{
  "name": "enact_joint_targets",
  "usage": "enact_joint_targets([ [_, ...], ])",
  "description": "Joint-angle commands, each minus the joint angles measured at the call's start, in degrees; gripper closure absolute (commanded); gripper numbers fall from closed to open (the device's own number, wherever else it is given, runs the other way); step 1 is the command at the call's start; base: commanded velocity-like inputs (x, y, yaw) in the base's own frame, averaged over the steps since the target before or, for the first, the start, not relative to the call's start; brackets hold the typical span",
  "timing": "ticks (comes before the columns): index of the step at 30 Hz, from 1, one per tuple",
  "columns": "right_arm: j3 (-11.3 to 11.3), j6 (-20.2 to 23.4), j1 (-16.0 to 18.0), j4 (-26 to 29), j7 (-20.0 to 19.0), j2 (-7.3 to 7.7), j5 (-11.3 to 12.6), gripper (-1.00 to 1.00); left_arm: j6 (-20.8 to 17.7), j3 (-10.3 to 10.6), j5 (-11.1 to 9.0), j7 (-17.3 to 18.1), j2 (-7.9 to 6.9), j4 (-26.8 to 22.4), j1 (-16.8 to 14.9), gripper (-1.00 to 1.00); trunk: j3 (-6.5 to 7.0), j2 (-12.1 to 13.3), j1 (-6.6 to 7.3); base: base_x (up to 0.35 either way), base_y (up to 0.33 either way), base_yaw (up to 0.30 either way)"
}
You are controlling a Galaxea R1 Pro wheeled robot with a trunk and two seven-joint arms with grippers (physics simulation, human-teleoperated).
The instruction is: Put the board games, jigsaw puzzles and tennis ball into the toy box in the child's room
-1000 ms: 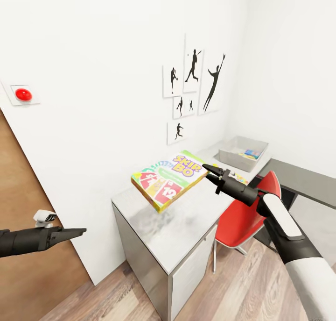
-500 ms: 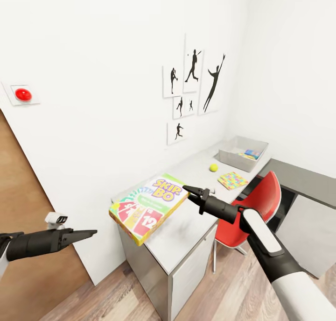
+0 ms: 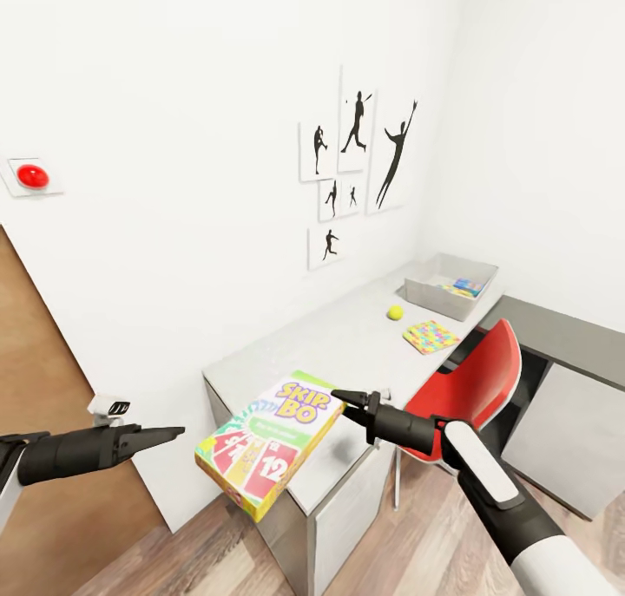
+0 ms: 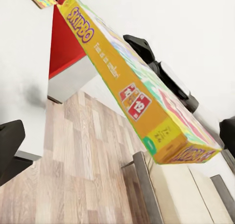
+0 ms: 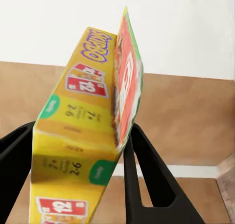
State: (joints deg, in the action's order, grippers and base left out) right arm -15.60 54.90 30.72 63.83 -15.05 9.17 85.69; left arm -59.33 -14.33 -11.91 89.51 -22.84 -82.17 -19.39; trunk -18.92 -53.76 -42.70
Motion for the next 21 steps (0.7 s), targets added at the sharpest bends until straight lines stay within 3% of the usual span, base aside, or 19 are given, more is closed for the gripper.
enact_joint_targets([
  [1, -0.06, 0.03, -0.28, -0.02, -0.59, 0.05, -0.17, 1.0, -0.61, 0.01, 0.04, 0.21, -0.01, -0.01, -0.03, -1.0, -0.07, -0.05, 0.0, -0.013, -0.002, -0.028],
  [4, 0.96, 0.07, -2.72, 0.0, -0.6, 0.06, 0.92, 1.0, -0.61, 0.01, 0.1, 0.21, -0.01, -0.01, -0.03, -1.0, -0.01, -0.05, 0.0, -0.005, -0.001, -0.113],
  [9, 2.42, 0.3, -3.04, 0.06, -0.59, 0.11, 0.92, 1.0, -0.61, 0.01, 0.13, 0.21, -0.01, -0.01, -0.03, -1.0, 0.22, -0.05, 0.0, -0.001, 0.0, -0.198],
  [21, 2.76, 0.38, -3.12, 0.04, -0.58, 0.15, 0.89, 1.0, -0.61, -0.08, 0.13, 0.21, -0.01, -0.01, -0.03, -1.0, 0.85, -0.05, 0.0, -0.048, 0.0, -0.223],
])
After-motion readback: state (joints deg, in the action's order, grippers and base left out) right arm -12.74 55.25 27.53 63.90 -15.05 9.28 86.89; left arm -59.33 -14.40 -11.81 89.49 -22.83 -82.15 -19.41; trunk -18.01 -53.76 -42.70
